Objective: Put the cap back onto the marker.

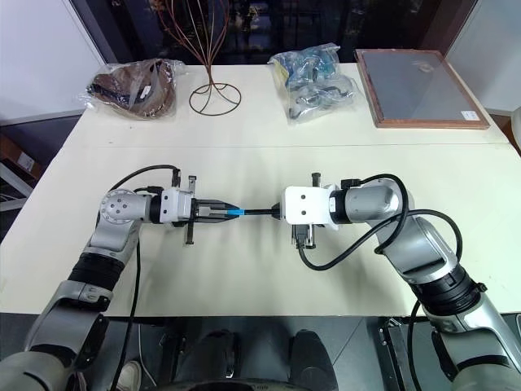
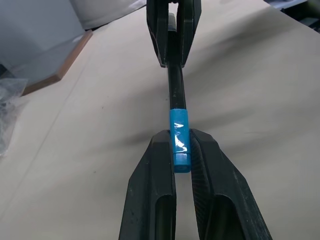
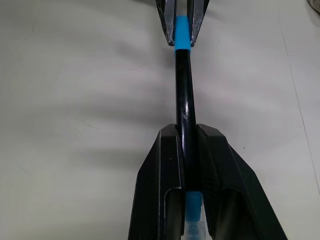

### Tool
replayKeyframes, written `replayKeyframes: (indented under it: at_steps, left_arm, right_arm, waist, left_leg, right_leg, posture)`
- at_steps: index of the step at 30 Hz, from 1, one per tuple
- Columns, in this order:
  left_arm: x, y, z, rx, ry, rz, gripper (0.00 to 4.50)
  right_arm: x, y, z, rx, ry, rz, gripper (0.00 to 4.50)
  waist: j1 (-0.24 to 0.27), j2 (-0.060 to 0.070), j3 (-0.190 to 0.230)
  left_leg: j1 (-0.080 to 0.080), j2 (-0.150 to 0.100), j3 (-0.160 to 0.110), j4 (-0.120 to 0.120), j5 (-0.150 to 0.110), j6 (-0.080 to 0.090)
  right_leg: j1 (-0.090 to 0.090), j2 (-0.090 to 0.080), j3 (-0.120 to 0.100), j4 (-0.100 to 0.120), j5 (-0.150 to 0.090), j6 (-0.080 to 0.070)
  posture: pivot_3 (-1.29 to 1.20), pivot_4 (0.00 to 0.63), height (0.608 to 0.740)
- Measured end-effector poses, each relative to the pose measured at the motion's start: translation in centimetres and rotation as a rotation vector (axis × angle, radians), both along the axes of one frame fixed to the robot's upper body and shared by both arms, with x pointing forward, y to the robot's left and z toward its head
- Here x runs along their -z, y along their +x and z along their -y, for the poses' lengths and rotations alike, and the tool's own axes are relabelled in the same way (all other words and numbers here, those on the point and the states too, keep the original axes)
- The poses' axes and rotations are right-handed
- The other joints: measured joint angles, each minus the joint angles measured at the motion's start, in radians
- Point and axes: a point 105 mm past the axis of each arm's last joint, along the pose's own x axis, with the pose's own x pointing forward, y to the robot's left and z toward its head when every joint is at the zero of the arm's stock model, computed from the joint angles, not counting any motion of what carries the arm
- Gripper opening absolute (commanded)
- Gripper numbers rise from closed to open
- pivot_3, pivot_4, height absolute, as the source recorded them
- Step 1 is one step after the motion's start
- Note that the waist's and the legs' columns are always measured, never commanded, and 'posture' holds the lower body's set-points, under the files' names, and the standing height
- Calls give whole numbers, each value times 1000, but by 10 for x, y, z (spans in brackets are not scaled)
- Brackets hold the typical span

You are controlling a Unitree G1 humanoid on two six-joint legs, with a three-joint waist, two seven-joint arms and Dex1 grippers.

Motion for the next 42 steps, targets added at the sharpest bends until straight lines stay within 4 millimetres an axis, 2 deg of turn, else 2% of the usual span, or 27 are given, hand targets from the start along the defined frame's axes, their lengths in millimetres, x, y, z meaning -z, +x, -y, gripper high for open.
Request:
replayKeyframes:
  at_steps: [2, 5, 9, 15, 22, 33, 42]
  left_arm:
    - [0, 0, 0, -2, 0, -7, 976]
    - [0, 2, 0, -18, -4, -22, 2214]
    - [-1, 4, -2, -40, -8, -34, 4465]
    - [-9, 4, -10, -111, -17, -84, 4465]
    - [-26, 1, -25, -235, -74, -95, 4465]
    - [-24, -1, -36, -404, -147, -130, 4465]
    - [-23, 8, -42, -534, -193, -140, 4465]
  right_arm:
    - [0, 0, 0, 0, 0, 0, 0]
    - [1, -3, -2, -26, -6, -3, 0]
    - [5, -8, -6, -64, -7, -21, 0]
    - [4, -5, -2, -42, 1, -18, 0]
    - [5, 12, 21, 151, 64, -49, 0]
    - [13, 26, 72, 682, 240, -103, 0]
    - [38, 13, 123, 1060, 281, -125, 0]
  waist:
    - [0, 0, 0]
    - [0, 0, 0]
    - [0, 0, 0]
    - [0, 0, 0]
    - [0, 0, 0]
    - [4, 0, 0]
    - [3, 0, 0]
  left_leg:
    - [0, 0, 0, 0, 0, 0]
    - [0, 0, 0, 0, 0, 0]
    - [0, 0, 0, 0, 0, 0]
    - [0, 0, -1, 0, 0, 0]
    - [0, 0, -1, 0, 0, 0]
    - [0, 0, -1, 0, 0, 0]
    - [0, 0, 0, -1, 0, 0]
  right_leg:
    - [0, 0, 0, 0, 0, 0]
    - [0, 0, 0, 0, 0, 0]
    - [0, 0, 0, 0, 0, 0]
    - [0, 0, 0, 0, 0, 0]
    - [0, 0, 0, 0, 0, 0]
    - [0, 0, 1, 0, 0, 0]
    - [0, 0, 2, 0, 0, 0]
  posture:
    - [0, 150, 740]
    - [0, 150, 740]
    - [0, 150, 740]
    - [0, 150, 740]
    - [0, 150, 740]
    - [0, 150, 740]
    - [0, 150, 740]
